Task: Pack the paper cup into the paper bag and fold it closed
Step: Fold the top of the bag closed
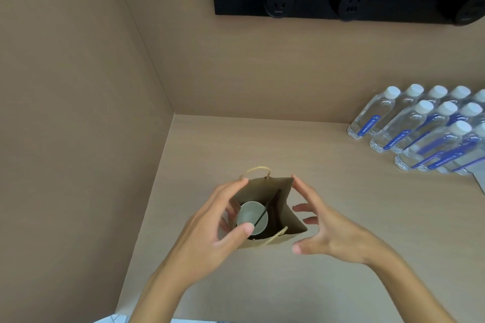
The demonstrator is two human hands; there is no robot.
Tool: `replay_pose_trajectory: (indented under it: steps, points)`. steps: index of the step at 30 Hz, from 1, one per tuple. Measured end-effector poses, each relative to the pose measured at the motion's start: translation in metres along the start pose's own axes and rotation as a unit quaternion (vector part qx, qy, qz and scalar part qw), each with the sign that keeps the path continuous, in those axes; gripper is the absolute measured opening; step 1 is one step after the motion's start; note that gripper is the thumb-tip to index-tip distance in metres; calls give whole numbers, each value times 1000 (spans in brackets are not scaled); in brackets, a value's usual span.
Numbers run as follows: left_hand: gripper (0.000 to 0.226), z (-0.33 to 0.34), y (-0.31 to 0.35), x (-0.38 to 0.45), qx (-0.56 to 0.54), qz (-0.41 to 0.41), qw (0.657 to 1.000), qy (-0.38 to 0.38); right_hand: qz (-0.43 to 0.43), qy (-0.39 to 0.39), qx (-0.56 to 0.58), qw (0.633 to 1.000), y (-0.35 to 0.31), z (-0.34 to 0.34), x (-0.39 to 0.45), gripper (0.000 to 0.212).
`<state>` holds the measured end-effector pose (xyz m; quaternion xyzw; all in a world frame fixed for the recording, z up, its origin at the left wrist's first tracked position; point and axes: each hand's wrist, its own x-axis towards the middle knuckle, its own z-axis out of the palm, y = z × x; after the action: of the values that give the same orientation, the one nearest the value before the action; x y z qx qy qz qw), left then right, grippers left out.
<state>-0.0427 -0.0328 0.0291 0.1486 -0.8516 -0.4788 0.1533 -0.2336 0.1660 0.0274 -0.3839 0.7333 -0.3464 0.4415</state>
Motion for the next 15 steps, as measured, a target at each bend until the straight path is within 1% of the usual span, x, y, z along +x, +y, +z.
replay_pose_trajectory:
  steps: [2,3,4,6,7,9,13,14,15]
  points:
    - [72,2,-6,-7,-57,39,995,72,-5,18,9,1000,4,3,5,116]
    - [79,4,-10,-11,-75,44,991,100,-8,31,12,999,6,4,6,113]
    - [90,6,-15,-15,-87,32,989,114,-9,43,14,999,8,5,7,110]
    - [113,10,-23,-21,-102,-45,989,95,-6,60,17,998,11,6,8,101]
    - [119,13,-27,-22,-101,-91,988,77,-8,70,16,997,12,8,9,95]
    - [118,19,-35,-21,-91,-142,985,47,-16,90,19,996,13,12,12,83]
    - [106,27,-41,-5,-122,-140,981,51,-35,130,50,990,18,16,21,56]
    - [97,26,-43,-2,-126,-139,981,55,-38,140,69,987,20,17,24,51]
    - [84,26,-44,1,-124,-138,981,58,-41,148,86,984,21,17,26,46]
